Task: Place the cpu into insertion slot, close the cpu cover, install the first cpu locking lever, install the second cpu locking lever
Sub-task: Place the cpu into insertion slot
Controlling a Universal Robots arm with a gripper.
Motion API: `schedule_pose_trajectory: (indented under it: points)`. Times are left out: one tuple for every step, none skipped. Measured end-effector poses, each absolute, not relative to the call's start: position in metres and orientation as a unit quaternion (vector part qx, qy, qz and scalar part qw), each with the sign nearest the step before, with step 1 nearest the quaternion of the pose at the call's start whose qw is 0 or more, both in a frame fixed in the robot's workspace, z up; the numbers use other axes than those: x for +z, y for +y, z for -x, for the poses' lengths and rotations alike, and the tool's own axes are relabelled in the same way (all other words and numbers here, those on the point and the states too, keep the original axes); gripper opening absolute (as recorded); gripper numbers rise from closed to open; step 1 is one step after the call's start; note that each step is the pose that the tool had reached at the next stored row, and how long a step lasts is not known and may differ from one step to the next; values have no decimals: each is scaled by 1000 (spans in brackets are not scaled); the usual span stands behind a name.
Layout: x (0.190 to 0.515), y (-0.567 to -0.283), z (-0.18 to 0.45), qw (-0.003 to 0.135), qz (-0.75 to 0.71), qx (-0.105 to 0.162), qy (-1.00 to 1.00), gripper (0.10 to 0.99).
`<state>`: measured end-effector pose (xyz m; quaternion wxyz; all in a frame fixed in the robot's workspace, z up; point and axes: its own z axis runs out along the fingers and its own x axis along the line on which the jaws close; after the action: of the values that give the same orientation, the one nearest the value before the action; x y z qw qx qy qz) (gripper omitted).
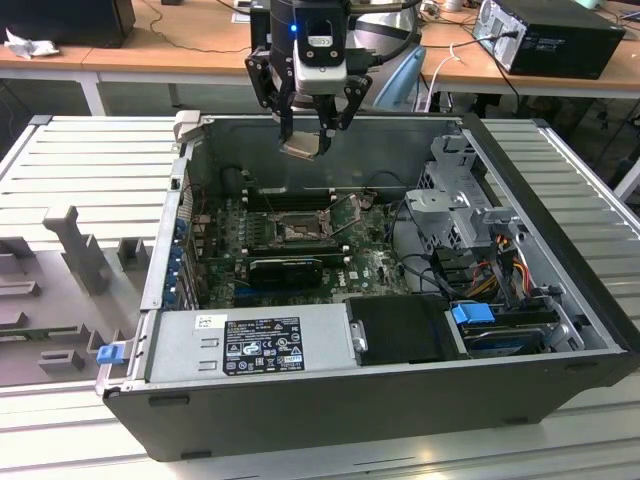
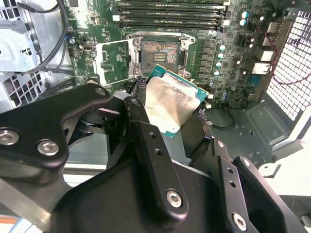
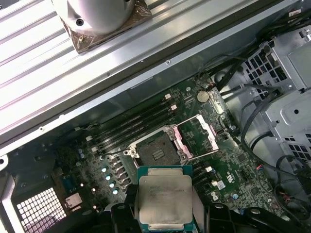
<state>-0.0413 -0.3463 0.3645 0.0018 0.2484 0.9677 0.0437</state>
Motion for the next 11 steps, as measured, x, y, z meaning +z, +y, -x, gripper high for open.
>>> schedule_pose_trajectory:
  points:
    - [365,-346,41,2,-250,44,967,529]
    - [365,-346,41,2,-251,44,967,529]
    - [365,-346,41,2,-253,44,966,529]
    - [364,-346,41,2,-256,44,966,529]
    - [364,-346,41,2,-258,44,965,529]
    - [364,-346,41,2,-263,44,964,529]
    - [365,-346,41,3,-266,44,963,529]
    - [365,-346,41,3,-270,44,962,529]
    - [365,-346,41,3,-274,44,961,529]
    - [365,-346,41,3,-277,44,960,529]
    - [365,-346,41,3,-279,44,959,529]
